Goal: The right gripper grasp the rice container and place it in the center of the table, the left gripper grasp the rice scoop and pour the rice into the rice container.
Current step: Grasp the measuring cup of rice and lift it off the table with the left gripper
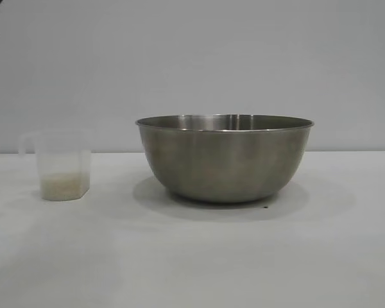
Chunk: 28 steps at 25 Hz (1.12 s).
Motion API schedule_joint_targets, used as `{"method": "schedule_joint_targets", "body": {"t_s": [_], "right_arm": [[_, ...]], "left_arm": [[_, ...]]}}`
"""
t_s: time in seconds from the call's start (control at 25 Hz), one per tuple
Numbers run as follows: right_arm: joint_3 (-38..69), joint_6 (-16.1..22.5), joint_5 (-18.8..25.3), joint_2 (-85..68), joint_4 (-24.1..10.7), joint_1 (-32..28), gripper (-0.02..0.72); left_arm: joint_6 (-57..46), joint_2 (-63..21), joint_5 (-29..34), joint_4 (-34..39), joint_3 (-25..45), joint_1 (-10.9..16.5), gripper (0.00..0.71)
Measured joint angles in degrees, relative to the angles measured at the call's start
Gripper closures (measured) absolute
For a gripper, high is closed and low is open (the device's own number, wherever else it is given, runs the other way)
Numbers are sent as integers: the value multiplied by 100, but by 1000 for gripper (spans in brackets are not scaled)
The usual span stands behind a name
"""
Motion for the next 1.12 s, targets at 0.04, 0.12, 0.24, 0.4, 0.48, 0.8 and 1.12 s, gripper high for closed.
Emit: {"method": "schedule_joint_targets", "body": {"t_s": [0.04,0.12,0.24,0.4,0.48,0.8,1.12], "right_arm": [[0,0,0,0,0,0,360],[0,0,0,0,0,0,360],[0,10,0,0,0,0,360],[0,10,0,0,0,0,360],[0,10,0,0,0,0,360],[0,10,0,0,0,0,360],[0,10,0,0,0,0,360]], "left_arm": [[-678,0,-265,432,172,0,480],[-1422,24,-791,895,504,0,480],[-1694,354,-1423,808,958,0,480],[-1616,950,-2170,387,1285,0,480],[-1593,1317,-2467,351,1308,0,480],[-1555,2861,-4461,312,1516,0,480],[-1527,3778,-4695,223,1643,0,480]]}}
